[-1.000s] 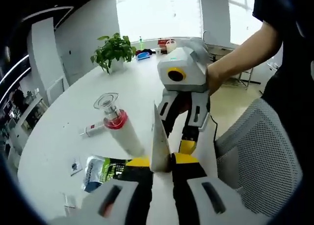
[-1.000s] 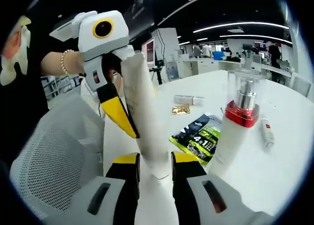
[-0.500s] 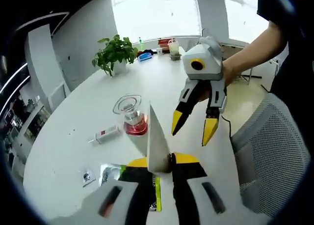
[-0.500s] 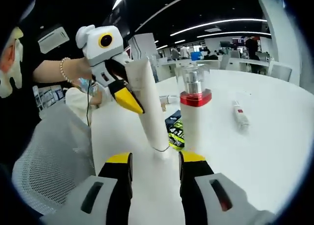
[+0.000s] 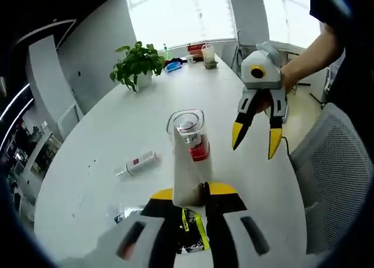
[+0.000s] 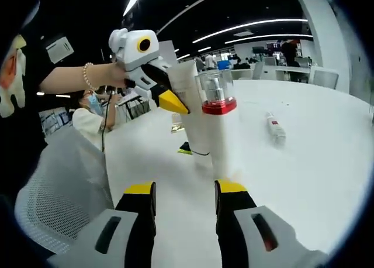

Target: Arrange the skincare products in the storage area until every visible bottle or jar stands upright without overlapping.

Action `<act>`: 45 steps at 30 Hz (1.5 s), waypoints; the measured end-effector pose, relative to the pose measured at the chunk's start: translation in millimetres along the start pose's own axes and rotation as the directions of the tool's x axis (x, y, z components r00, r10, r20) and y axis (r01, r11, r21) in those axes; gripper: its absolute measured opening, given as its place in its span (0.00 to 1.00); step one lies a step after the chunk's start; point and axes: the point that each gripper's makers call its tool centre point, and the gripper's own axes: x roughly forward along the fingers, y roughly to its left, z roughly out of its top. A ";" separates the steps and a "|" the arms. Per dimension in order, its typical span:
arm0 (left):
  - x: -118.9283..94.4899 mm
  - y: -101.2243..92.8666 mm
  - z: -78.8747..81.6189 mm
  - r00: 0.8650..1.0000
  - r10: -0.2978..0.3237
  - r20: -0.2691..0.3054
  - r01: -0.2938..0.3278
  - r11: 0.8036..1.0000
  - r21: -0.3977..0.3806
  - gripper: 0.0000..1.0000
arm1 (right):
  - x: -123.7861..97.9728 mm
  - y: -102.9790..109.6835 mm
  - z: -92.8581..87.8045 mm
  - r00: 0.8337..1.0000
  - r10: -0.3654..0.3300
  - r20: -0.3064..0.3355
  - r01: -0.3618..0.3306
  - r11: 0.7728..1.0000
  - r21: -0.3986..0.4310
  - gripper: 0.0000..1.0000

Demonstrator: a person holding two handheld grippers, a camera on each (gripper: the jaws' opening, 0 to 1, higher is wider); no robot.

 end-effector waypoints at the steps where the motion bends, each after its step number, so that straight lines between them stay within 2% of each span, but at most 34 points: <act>1: 0.2 -2.6 0.6 1.000 -0.007 0.003 0.007 1.000 0.000 0.14 | -0.5 -0.2 -0.2 1.000 -0.002 0.000 0.002 1.000 0.000 0.40; 8: -0.3 -3.7 2.0 0.999 -0.013 0.030 0.014 1.000 -0.016 0.15 | -0.9 -1.2 0.0 1.000 -0.007 -0.002 0.007 1.000 0.005 0.41; 14: -0.8 -5.6 -0.8 0.999 -0.003 0.033 0.006 0.996 -0.085 0.15 | 0.3 -1.6 1.4 1.000 -0.011 0.001 0.011 1.000 -0.001 0.41; 15: -1.4 -6.5 0.9 0.999 0.002 0.044 0.003 0.993 -0.116 0.14 | 0.2 -1.9 2.0 1.000 -0.012 0.003 0.012 1.000 0.000 0.41; 19: -5.3 -1.0 3.4 0.997 0.043 0.059 -0.033 0.988 -0.148 0.17 | -0.7 -3.1 2.4 1.000 -0.010 0.002 0.010 1.000 -0.005 0.41; 25: -14.3 1.7 2.2 0.995 0.085 0.051 -0.075 0.982 -0.171 0.26 | -0.4 1.6 4.3 1.000 -0.009 -0.003 0.009 1.000 -0.012 0.44; 32: -27.4 0.7 -1.9 0.987 0.156 0.043 -0.142 0.962 -0.232 0.41 | 0.2 5.9 6.7 1.000 0.001 0.011 -0.001 1.000 0.011 0.48; 33: -29.6 3.8 -5.7 0.983 0.179 0.032 -0.165 0.952 -0.257 0.43 | 0.2 7.0 7.6 1.000 0.002 0.014 -0.002 1.000 0.011 0.49; 37: -37.9 -0.6 -12.3 0.976 0.214 0.032 -0.192 0.927 -0.321 0.50 | 0.6 10.8 9.2 1.000 0.001 0.004 -0.001 1.000 0.007 0.55; 41: -50.3 -6.3 -21.2 0.964 0.262 0.035 -0.229 0.893 -0.386 0.60 | -1.0 11.9 12.3 1.000 0.002 0.009 -0.002 1.000 0.002 0.61; 45: -63.3 -12.9 -28.2 0.952 0.302 0.044 -0.250 0.855 -0.455 0.65 | -1.7 11.5 10.2 1.000 -0.005 0.000 0.005 1.000 0.003 0.64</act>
